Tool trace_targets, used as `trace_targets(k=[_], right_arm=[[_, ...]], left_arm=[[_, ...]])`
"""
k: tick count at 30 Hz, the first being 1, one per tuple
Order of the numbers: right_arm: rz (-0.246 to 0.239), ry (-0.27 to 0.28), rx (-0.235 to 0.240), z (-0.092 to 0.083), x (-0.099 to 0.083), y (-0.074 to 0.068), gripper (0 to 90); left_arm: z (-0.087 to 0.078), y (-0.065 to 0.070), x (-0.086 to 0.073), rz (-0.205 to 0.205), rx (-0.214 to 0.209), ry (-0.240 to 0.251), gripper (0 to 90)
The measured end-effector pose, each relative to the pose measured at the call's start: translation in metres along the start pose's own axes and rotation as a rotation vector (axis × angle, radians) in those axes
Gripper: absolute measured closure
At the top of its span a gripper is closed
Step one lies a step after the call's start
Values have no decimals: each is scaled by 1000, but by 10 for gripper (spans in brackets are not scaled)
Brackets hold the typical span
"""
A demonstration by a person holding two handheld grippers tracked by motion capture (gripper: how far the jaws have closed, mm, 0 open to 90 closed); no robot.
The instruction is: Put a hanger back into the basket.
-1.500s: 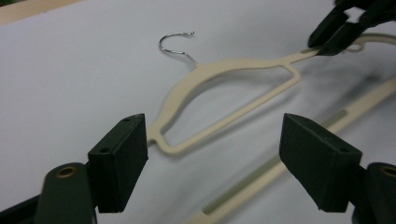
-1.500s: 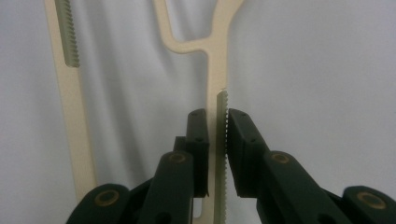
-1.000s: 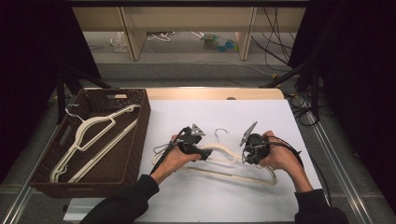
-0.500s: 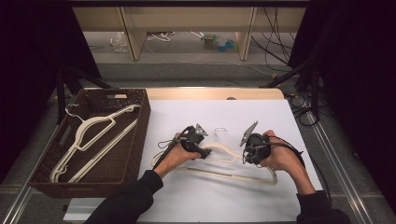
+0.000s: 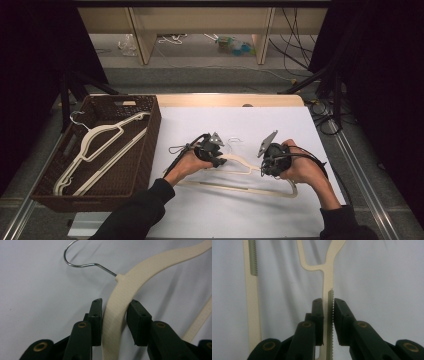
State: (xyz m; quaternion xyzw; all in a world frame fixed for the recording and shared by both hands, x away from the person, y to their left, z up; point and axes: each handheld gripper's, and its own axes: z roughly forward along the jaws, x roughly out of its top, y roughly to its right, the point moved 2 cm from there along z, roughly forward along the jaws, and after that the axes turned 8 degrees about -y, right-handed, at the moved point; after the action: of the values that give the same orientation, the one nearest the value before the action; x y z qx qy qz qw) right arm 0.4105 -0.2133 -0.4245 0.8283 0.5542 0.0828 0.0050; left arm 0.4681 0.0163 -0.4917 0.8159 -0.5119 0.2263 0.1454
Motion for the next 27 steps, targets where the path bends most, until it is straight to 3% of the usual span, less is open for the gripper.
trace_targets(k=[7, 13, 18, 22, 27], right_arm=[[-37, 33, 13, 0, -7, 0, 799], [-61, 45, 50, -1, -13, -2, 797], [-30, 90, 64, -1, -17, -3, 743], [13, 139, 43, -9, -20, -3, 664], [58, 213, 13, -25, -28, -4, 582]], left_arm=[[-16, 6, -4, 7, -57, 31, 709], [-36, 16, -9, -5, -136, 64, 731], [-54, 23, -14, -29, -190, 98, 758], [-69, 29, -16, -77, -280, 171, 799], [-85, 37, -15, -94, -318, 196, 843]])
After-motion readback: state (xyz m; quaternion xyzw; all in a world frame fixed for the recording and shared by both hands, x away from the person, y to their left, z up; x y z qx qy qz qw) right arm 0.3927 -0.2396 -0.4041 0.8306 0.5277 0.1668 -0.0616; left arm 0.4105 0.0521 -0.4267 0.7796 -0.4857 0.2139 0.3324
